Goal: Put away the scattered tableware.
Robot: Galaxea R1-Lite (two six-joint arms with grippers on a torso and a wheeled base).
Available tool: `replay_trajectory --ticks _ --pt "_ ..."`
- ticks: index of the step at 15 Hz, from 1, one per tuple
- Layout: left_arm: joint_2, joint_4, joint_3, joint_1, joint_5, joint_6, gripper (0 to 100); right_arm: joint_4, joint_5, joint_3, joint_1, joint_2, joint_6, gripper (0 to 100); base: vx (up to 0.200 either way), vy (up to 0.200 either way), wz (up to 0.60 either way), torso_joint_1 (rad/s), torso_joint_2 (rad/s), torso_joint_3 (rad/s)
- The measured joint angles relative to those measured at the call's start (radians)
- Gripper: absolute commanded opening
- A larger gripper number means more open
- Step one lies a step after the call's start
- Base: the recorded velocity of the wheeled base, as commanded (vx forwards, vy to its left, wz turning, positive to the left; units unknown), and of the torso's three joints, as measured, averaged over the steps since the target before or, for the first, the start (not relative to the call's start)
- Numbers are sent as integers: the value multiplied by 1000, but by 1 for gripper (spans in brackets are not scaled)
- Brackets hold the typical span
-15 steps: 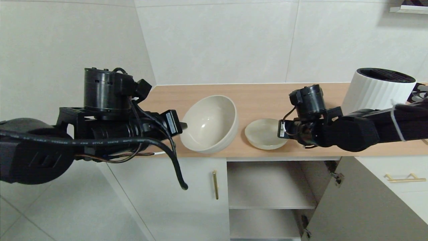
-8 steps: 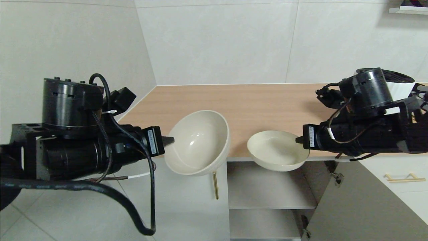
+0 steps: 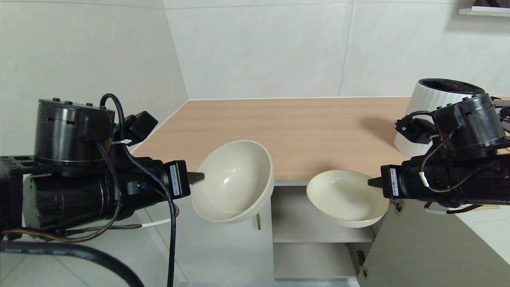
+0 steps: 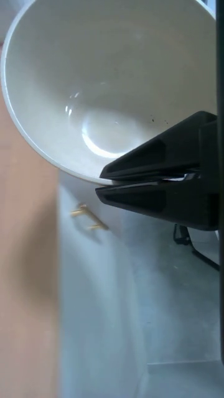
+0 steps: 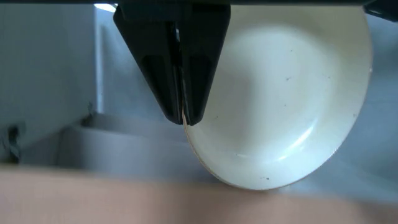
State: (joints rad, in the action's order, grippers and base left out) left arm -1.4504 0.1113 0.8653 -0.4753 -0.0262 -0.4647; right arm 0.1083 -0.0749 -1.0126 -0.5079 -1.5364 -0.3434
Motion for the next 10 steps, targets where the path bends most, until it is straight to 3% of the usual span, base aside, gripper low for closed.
replay_trajectory --ticks 10 --pt "-19 0 0 -4 -1 0 0 -24 -7 7 5 -42 1 0 0 0 0 0 0 0"
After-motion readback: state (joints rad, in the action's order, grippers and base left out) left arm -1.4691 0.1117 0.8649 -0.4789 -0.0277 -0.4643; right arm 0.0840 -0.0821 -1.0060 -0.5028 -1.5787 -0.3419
